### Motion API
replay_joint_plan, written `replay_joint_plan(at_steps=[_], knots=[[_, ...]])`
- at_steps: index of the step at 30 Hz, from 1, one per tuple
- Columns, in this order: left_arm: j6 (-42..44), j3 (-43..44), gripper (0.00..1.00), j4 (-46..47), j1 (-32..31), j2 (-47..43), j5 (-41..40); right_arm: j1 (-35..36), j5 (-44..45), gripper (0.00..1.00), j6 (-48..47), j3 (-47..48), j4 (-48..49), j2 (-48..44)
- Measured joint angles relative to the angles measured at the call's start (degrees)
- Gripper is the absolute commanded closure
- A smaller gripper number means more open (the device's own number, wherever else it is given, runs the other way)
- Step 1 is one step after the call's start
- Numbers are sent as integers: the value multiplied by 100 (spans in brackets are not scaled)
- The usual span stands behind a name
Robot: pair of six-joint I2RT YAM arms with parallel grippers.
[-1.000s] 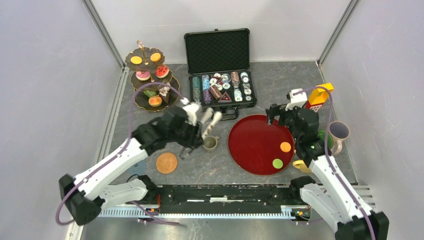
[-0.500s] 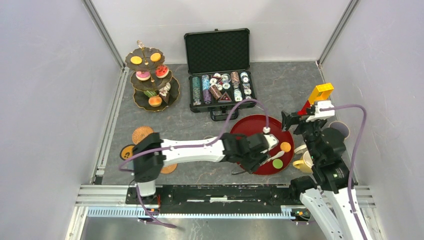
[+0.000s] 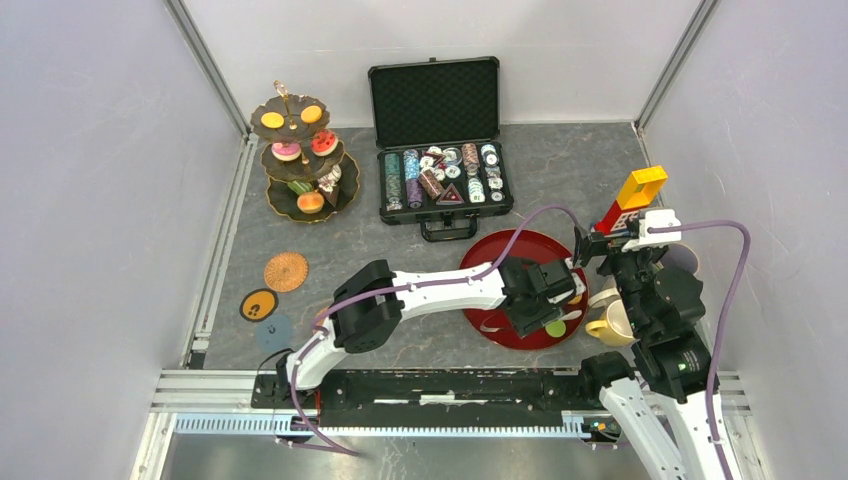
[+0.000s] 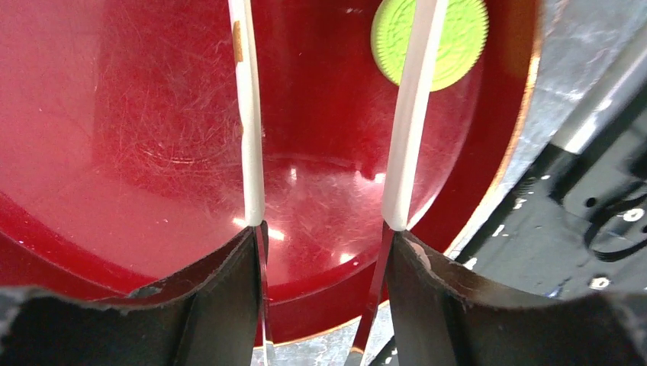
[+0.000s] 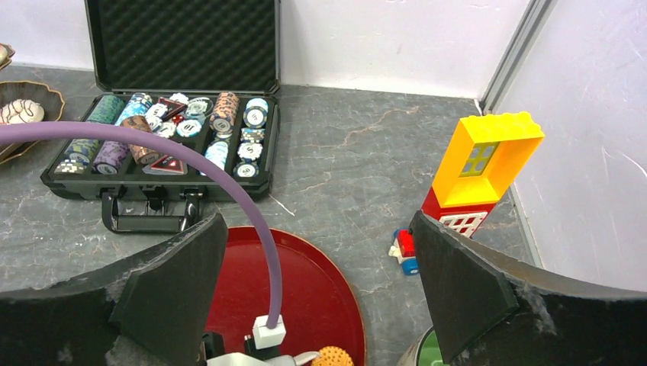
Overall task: Serve the afternoon tea
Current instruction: Pick up the desert from the tray.
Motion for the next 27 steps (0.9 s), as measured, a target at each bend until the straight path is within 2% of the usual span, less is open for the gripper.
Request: replay_joint_plan(at_steps=[19,27], knots=[[356,962,39,-568,286,708,278,0,-26,2,-83,-260,103,-140],[380,1084,53,-682,286,811,317,0,-46,2,-81,-260,114,-140]])
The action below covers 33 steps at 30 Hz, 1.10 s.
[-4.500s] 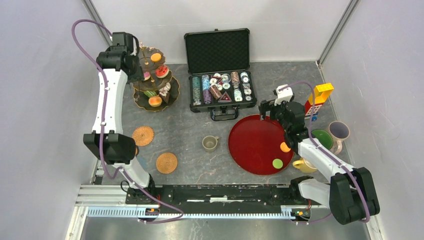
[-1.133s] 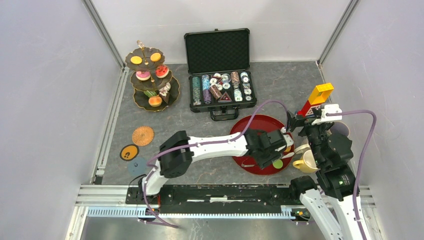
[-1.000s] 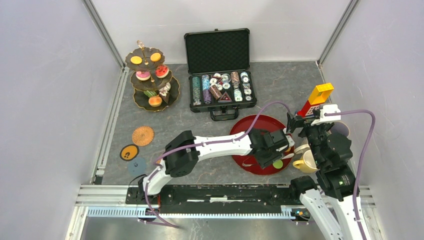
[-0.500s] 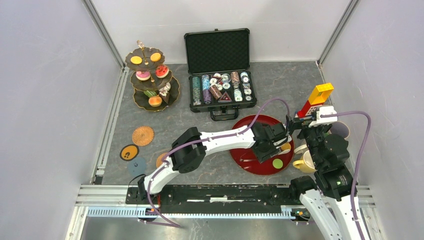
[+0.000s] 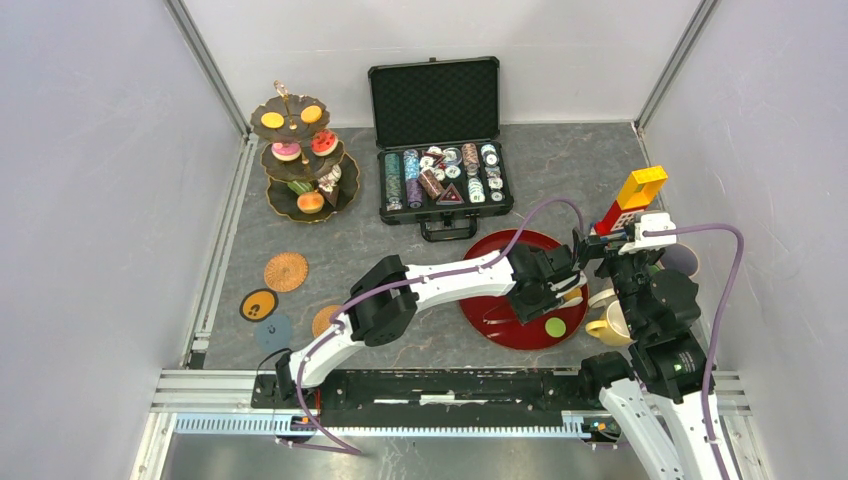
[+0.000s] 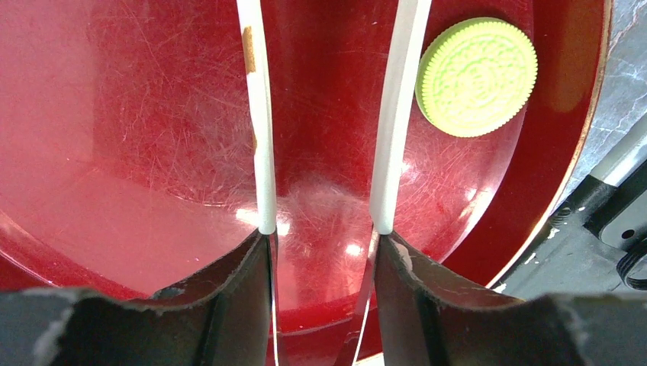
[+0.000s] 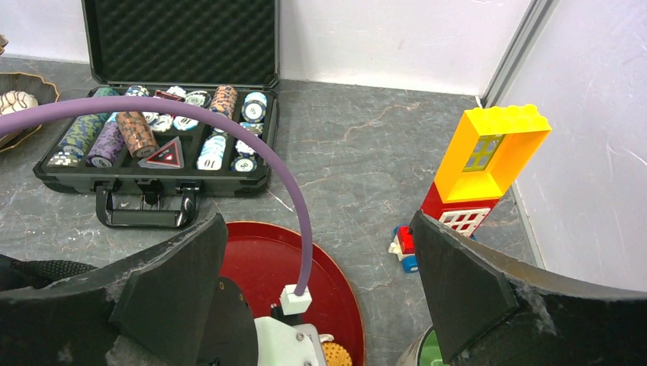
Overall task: Serve the afternoon tea
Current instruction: Pick up the desert from the tray.
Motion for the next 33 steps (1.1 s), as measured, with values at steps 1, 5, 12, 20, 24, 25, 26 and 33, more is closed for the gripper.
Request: replay_joint_plan(at_steps=[1,5,12,20,24,25,26,33], knots=[[-2,0,55,-2,0,0,-2,0,-4,2,0,0,-2,0],[-2,0,66,-4,0,0,-52,0,-24,2,0,0,-2,0],[-7,-348,78,79,-2,-264,-448,0,-42,2,20,0,0,28],[-48,-1408,81,310,-2,-1615,-848,0,-66,2,157,0,90,149],[-129,-1956,81,428,0,-2380,-1084,0,-66,2,280,0,295,319],[-184,-2129,81,448,0,-2575,-1141,0,-66,2,310,-2,356,367],[-238,-2286,81,450,0,-2750,-1213,0,-68,2,356,-11,450,433],[-634,-3346,79,271,247,-3873,-1530,0,-79,2,765,-461,1532,1062]])
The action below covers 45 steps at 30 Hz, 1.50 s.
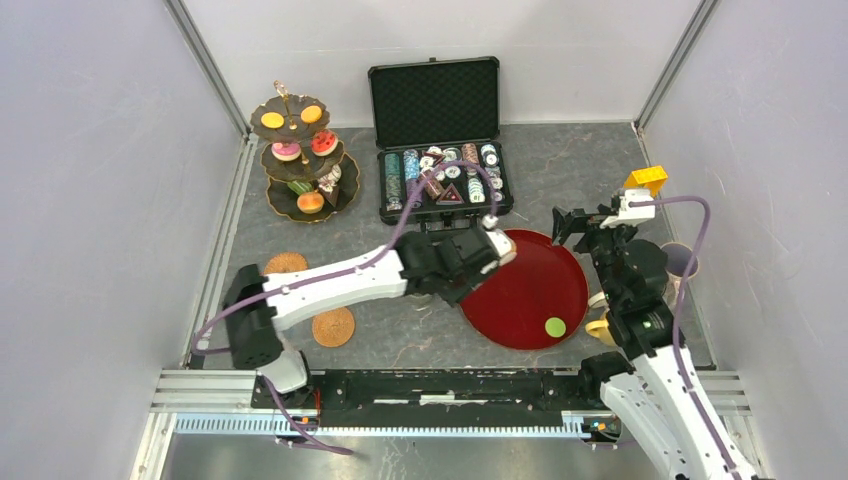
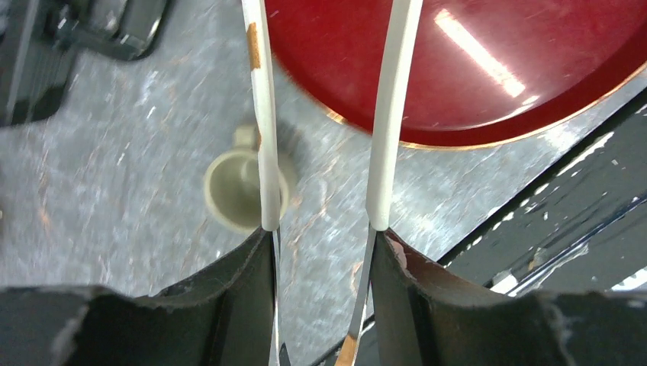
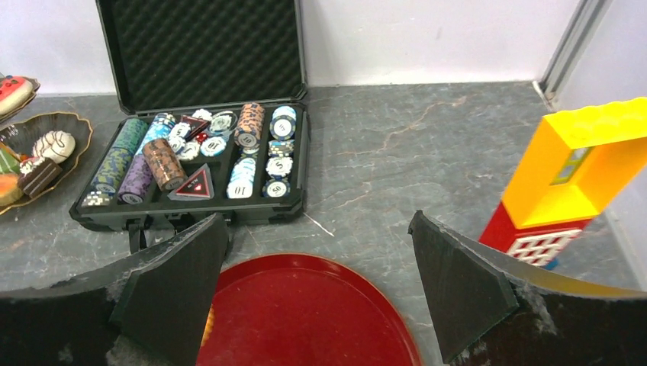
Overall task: Serve the afternoon tea
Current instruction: Pick up the desert from the tray, then place the desert on the desert table.
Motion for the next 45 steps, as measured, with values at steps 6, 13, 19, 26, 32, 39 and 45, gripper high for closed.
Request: replay_joint_plan(at_steps=[6,13,19,26,32,39,45], knots=[[-208,-317,77,-487,918,-1300,57,203,437,2,308,-358,1502,981],[-225,280,75,-1353,2243,-2485,103,824,1003,2,63,-376,3038,1792],[-140,813,75,-1836,3296,-2605,103,1311,1244,2,-638,-424,3517,2406],[-140,1110,73,-2050,3818,-2531,2,1840,1248,2,-1115,-240,3248,3578],[-138,1427,73,-2273,4301,-2533,-20,1884,916,2,-1185,68,2979,3926],[-116,1762,72,-2424,4706,-2533,-13,1884,892,2,-1226,72,2959,3926],[11,1952,72,-2568,5003,-2457,-4,1884,881,2,-1259,85,2909,4033]])
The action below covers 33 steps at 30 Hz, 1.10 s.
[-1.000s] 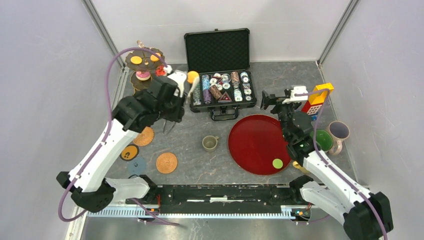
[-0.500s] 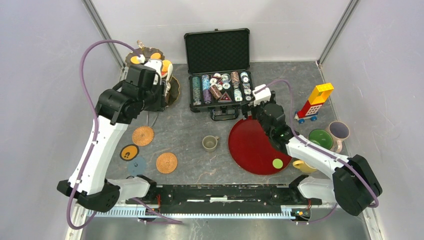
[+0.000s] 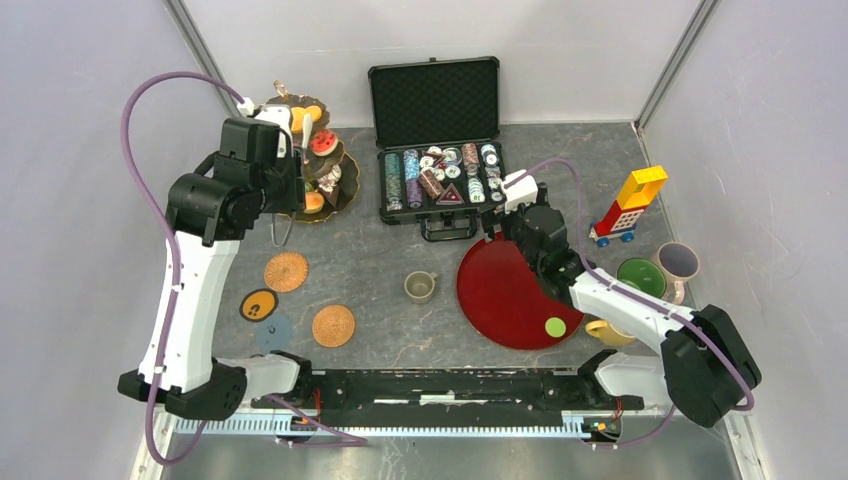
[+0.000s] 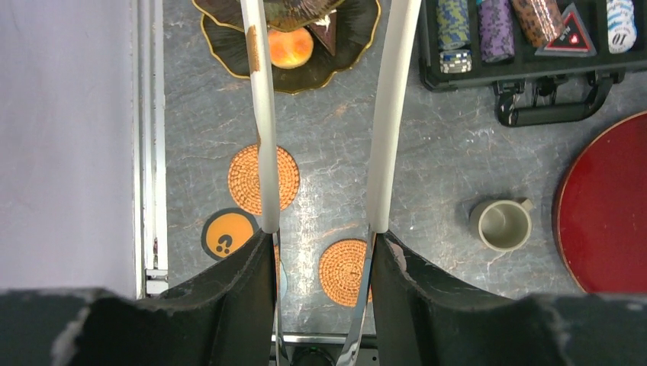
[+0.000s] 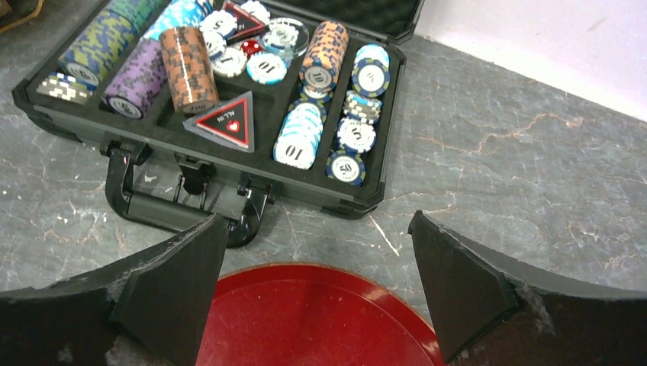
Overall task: Serve the afternoon tea
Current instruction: Place the desert on the desert table.
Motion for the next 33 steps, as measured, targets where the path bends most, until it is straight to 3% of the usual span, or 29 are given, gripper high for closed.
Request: replay_joint_plan(at_steps=[17,33], knots=[[63,459,71,57,579,555,4,0,-94,2,-72,2,-208,37],[149,332,71,809,1727,1598,516,0,-155,2,-107,2,-219,15]])
